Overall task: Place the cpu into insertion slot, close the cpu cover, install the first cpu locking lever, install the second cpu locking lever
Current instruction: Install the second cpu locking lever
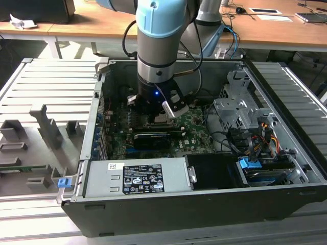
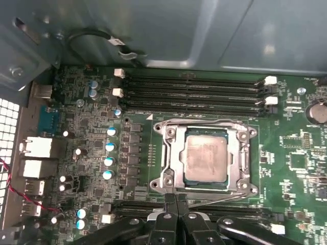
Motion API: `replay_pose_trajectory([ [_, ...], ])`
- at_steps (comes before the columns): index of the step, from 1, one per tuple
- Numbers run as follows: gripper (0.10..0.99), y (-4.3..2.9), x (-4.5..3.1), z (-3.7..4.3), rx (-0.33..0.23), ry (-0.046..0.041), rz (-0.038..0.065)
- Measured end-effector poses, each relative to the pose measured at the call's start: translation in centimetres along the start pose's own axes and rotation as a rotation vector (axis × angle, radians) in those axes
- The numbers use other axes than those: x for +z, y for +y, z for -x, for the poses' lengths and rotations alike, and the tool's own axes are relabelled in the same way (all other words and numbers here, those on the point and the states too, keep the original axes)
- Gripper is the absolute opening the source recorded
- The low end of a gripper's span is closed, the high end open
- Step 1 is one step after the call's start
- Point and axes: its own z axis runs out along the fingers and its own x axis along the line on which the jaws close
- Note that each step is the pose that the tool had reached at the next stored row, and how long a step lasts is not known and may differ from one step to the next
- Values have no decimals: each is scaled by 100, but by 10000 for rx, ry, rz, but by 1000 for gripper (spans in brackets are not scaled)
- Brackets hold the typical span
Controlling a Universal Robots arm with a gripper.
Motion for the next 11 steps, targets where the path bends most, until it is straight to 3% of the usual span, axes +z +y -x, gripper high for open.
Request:
replay_pose_trajectory([
  [6,106,-21,92,-21,-3,1,31],
  [8,106,-35,106,-28,-1,1,100],
  [11,106,-64,103,-54,-3,-9,288],
])
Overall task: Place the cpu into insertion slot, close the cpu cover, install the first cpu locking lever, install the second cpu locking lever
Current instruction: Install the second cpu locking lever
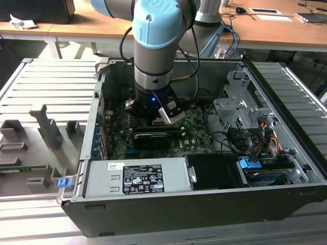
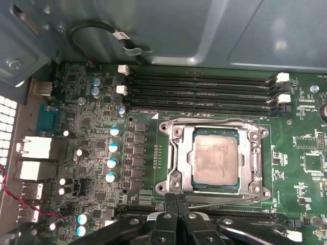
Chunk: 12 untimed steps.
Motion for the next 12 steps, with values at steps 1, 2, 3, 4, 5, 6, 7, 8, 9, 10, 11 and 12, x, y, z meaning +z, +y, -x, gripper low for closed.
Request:
replay_pose_trajectory([
  [1,106,-12,-2,-2,1,-2,37],
  [2,106,-23,-4,-5,0,-4,71],
  [3,106,-31,-6,-13,2,-6,105],
  [4,106,-38,-5,-21,0,-8,139],
  [5,106,-46,-4,-23,-2,-8,160],
  [6,106,-51,4,-23,0,-10,173],
  [7,106,-54,12,-24,1,-10,189],
  [8,106,-57,25,-23,-2,-12,228],
  [9,106,-59,38,-23,-2,-15,254],
  [10,106,-62,48,-23,-2,-15,286],
  [11,106,-65,55,-23,-4,-16,334],
  [12,106,-67,73,-26,-4,-24,462],
])
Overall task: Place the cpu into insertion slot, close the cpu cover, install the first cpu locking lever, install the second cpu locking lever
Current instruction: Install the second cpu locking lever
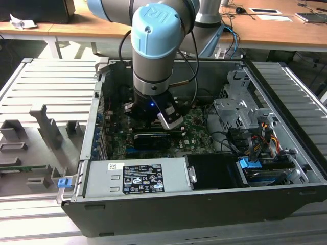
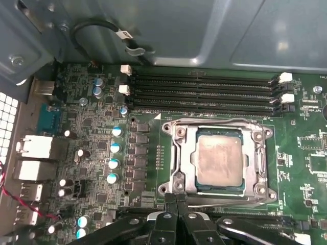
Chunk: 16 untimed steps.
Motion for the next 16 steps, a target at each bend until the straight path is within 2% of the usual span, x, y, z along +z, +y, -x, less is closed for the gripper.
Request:
replay_pose_trajectory([
  [2,106,-11,27,-11,-8,-5,61],
  [5,106,-17,38,-70,-32,-11,145],
  [12,106,-33,99,-78,-51,-17,289],
  [16,106,-34,106,-88,-63,-14,318],
])
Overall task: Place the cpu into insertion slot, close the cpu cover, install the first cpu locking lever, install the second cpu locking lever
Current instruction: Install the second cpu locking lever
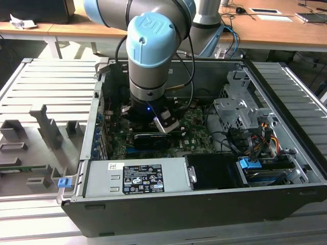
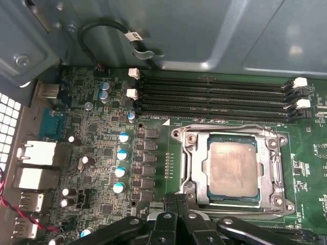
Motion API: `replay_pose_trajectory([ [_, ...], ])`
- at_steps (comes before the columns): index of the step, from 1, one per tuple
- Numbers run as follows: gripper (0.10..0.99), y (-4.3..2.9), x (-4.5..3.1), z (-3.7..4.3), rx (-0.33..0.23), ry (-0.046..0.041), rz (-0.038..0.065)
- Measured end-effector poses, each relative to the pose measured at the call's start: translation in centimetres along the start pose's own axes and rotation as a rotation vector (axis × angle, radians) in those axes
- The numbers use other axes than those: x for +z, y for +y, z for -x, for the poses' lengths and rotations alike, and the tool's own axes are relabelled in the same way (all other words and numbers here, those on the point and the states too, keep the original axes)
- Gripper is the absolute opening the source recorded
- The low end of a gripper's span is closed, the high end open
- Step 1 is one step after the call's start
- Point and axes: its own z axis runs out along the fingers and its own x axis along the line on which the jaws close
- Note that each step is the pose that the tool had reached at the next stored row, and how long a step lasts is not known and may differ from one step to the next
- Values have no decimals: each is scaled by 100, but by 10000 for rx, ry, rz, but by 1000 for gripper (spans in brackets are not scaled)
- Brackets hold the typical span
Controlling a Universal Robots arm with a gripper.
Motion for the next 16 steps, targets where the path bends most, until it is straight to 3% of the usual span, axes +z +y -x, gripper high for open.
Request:
replay_pose_trajectory([
  [3,106,5,-13,-21,-1,-8,7],
  [6,106,30,-99,-23,-3,-8,14],
  [13,106,57,-190,-23,-1,-9,15],
  [16,106,58,-195,-22,-1,-10,17],
])
